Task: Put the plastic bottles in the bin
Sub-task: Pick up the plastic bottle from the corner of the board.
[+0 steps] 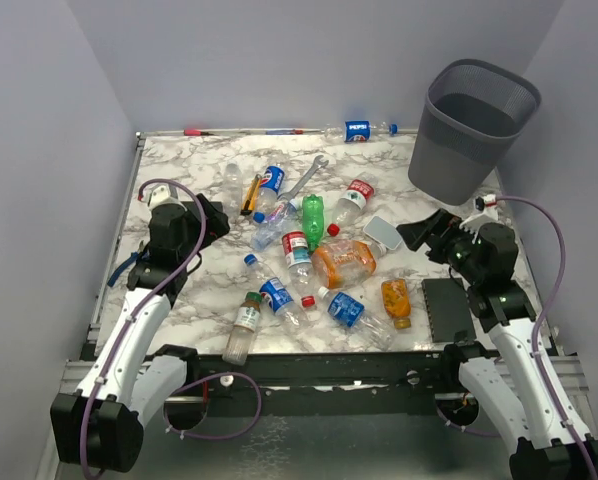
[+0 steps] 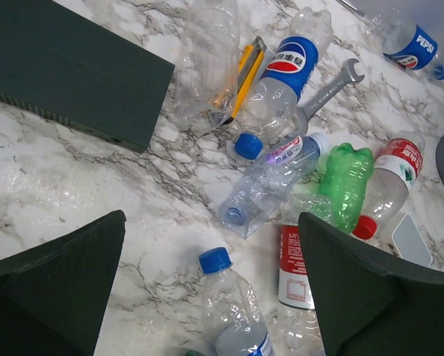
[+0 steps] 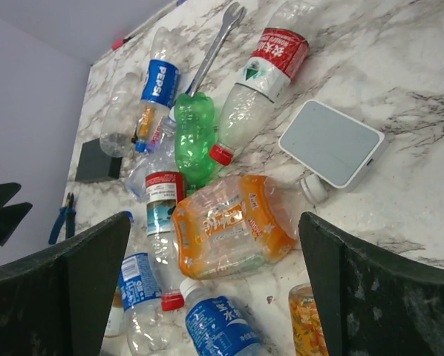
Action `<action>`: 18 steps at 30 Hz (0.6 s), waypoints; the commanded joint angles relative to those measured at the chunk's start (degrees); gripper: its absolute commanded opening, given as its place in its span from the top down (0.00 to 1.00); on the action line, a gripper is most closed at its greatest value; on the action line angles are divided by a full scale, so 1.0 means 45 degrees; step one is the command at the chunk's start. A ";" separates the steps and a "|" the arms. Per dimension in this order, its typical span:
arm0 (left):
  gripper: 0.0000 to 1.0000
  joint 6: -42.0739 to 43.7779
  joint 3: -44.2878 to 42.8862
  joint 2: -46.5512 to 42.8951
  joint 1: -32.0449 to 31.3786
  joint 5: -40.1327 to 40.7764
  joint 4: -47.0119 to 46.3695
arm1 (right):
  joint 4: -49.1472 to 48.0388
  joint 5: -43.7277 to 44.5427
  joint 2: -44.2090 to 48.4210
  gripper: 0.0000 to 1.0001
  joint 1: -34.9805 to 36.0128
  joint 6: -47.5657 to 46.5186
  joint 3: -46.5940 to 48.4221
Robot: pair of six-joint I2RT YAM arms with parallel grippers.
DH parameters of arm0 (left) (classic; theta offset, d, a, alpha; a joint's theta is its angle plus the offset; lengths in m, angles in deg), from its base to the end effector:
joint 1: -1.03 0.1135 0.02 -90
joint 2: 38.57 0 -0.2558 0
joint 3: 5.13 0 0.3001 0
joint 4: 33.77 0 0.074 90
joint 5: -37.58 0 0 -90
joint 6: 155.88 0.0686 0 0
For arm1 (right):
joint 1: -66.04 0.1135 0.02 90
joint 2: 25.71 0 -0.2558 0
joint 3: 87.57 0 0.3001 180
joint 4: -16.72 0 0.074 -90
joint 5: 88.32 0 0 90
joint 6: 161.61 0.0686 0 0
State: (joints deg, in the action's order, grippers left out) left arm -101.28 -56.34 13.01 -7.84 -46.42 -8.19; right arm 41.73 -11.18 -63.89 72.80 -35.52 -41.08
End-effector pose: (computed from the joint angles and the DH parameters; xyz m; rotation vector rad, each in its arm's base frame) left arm 0.2867 -0.0375 0.2497 -0.5335 1.9713 -0.3819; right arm 0.2473 0.0447 0.2745 0.3290 1.8903 0.7202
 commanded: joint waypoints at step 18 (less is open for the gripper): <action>0.01 0.0663 -0.0798 0.1086 -0.3103 0.0088 0.2354 | 0.4286 0.1213 -0.0965 0.06 0.0952 0.0113 0.0163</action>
State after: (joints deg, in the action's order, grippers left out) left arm -100.27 -56.43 18.78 -12.10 -52.65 -5.29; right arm 59.19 -7.62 -69.07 76.89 -37.96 -39.46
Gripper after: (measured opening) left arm 0.991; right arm 0.936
